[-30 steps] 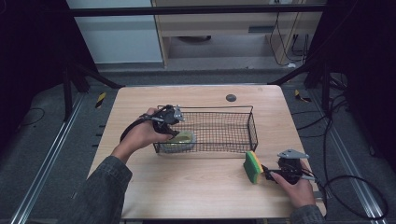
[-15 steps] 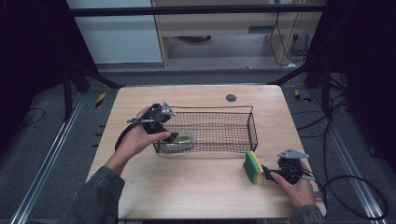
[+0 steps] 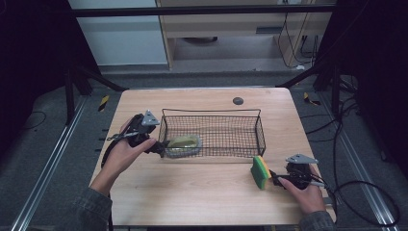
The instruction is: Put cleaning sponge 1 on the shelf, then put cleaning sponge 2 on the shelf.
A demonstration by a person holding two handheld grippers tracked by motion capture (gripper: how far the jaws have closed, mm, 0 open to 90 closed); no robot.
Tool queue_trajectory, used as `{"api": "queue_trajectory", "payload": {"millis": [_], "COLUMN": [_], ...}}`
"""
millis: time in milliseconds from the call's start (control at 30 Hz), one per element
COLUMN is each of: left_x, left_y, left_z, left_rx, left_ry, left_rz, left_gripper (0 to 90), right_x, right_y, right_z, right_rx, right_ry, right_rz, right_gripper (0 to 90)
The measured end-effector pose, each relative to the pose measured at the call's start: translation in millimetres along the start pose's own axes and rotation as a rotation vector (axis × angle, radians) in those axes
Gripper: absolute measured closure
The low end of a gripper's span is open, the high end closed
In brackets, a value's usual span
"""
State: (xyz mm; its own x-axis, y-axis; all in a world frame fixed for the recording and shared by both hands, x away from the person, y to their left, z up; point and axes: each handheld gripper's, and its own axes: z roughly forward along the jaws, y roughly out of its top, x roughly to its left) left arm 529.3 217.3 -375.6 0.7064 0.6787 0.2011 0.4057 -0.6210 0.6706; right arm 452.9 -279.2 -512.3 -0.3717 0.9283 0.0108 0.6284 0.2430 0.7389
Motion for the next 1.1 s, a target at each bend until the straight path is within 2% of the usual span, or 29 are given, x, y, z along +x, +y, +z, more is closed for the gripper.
{"api": "queue_trajectory", "payload": {"millis": [100,200,300,367,533,600,700,767,900,967,1033,1100], "left_x": [2.4,3.2,3.6,3.5,2.5,3.8,5.7,5.4,3.2,3.1,4.5,4.1], "left_y": [-11.7,-27.6,-45.9,-57.3,-85.0,-93.9,-103.7,-111.7,-128.0,-134.0,-138.7,-141.2], "left_z": [-7.1,-11.0,-11.2,-10.8,-1.2,4.1,9.4,12.5,20.7,24.6,28.2,31.8], "left_rx": [-0.017,-0.002,0.0,-0.001,-0.003,0.006,0.033,0.042,0.065,0.069,0.064,0.066], "left_ry": [0.015,0.047,0.06,0.069,0.072,0.071,0.084,0.092,0.09,0.08,0.057,0.048], "left_rz": [-0.032,-0.049,-0.087,-0.092,-0.153,-0.18,-0.193,-0.216,-0.249,-0.268,-0.3,-0.312], "left_gripper": [5.2,5.2,5.2,5.5,5.9,5.9,6.1,6.1,5.9,5.7,5.5,5.3], "right_x": [0.0,0.1,0.0,0.0,-0.2,-0.6,-0.4,0.2,-0.9,-0.1,1.0,2.2], "right_y": [0.0,0.0,0.0,0.0,-0.1,-0.4,-0.5,0.5,1.7,2.3,1.5,0.0], "right_z": [0.0,0.0,0.0,0.0,-0.2,0.2,0.1,-1.6,-9.3,-16.5,-22.6,-27.9], "right_rx": [0.0,0.0,0.0,0.0,0.002,-0.001,-0.002,0.016,0.026,0.02,0.045,0.068], "right_ry": [0.0,0.0,0.0,0.0,-0.002,-0.006,-0.011,-0.007,0.01,-0.012,-0.043,-0.04], "right_rz": [0.0,0.0,0.0,0.0,-0.003,-0.012,-0.009,0.008,0.008,0.01,0.015,0.028], "right_gripper": [8.9,8.9,8.9,8.9,8.9,8.9,8.9,8.9,14.6,15.5,18.4,20.5]}}
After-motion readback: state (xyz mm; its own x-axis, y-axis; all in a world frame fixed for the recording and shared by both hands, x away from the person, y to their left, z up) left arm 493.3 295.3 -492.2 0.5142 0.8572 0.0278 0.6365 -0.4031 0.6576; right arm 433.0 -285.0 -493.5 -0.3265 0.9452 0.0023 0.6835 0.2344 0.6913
